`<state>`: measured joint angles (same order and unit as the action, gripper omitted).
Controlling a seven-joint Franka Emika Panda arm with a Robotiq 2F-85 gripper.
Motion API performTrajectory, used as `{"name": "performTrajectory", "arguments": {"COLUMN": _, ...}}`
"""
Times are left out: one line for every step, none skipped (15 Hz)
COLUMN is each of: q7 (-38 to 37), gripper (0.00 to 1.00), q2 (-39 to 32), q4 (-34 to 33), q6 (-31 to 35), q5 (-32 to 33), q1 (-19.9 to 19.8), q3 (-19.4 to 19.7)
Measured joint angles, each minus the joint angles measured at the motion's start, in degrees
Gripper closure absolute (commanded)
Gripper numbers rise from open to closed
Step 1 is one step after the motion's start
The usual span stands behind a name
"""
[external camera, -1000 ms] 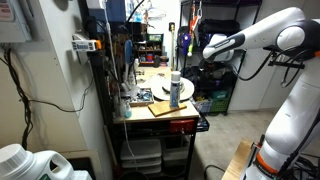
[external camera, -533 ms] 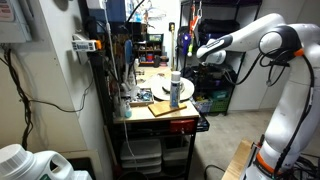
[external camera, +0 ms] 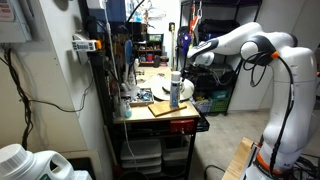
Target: Pick up the cream hat and put it on the white cylindrical container to the left
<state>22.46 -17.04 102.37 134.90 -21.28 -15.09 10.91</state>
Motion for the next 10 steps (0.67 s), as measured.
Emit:
{"name": "performTrajectory", "arguments": {"q7": 0.0, "gripper": 0.00, "q2": -1.2, "q4": -1.2, "q6": 0.0, "q5": 0.0, "q1": -0.2, "q3": -0.7}}
{"name": "performTrajectory", "arguments": {"q7": 0.0, "gripper": 0.00, "q2": -2.3, "q4": -2.4, "q6": 0.0, "q5": 0.0, "q1": -0.3, "q3": -1.2}}
{"name": "performTrajectory", "arguments": {"q7": 0.0, "gripper": 0.00, "q2": -3.4, "q4": -3.6, "q6": 0.1, "q5": 0.2, "q1": -0.5, "q3": -1.7}}
{"name": "performTrajectory", "arguments": {"q7": 0.0, "gripper": 0.01, "q2": -4.6, "q4": -4.8, "q6": 0.2, "q5": 0.3, "q1": -0.6, "q3": -2.1}}
{"name": "performTrajectory", "arguments": {"q7": 0.0, "gripper": 0.11, "q2": -5.6, "q4": -5.9, "q6": 0.6, "q5": 0.4, "q1": -0.8, "q3": -2.3}}
{"name": "performTrajectory", "arguments": {"q7": 0.0, "gripper": 0.25, "q2": -6.5, "q4": -6.9, "q6": 1.0, "q5": 0.4, "q1": -0.9, "q3": -2.4}}
{"name": "performTrajectory", "arguments": {"q7": 0.0, "gripper": 0.32, "q2": -7.3, "q4": -7.8, "q6": 1.0, "q5": 0.4, "q1": -1.1, "q3": -2.6}}
{"name": "performTrajectory", "arguments": {"q7": 0.0, "gripper": 0.40, "q2": -8.1, "q4": -8.7, "q6": 1.0, "q5": 0.4, "q1": -1.4, "q3": -2.8}}
{"name": "performTrajectory", "arguments": {"q7": 0.0, "gripper": 0.48, "q2": -8.8, "q4": -9.5, "q6": 1.0, "q5": 0.4, "q1": -1.7, "q3": -3.0}}
{"name": "performTrajectory", "arguments": {"q7": 0.0, "gripper": 0.57, "q2": -9.3, "q4": -10.2, "q6": 1.0, "q5": 0.4, "q1": -2.0, "q3": -3.2}}
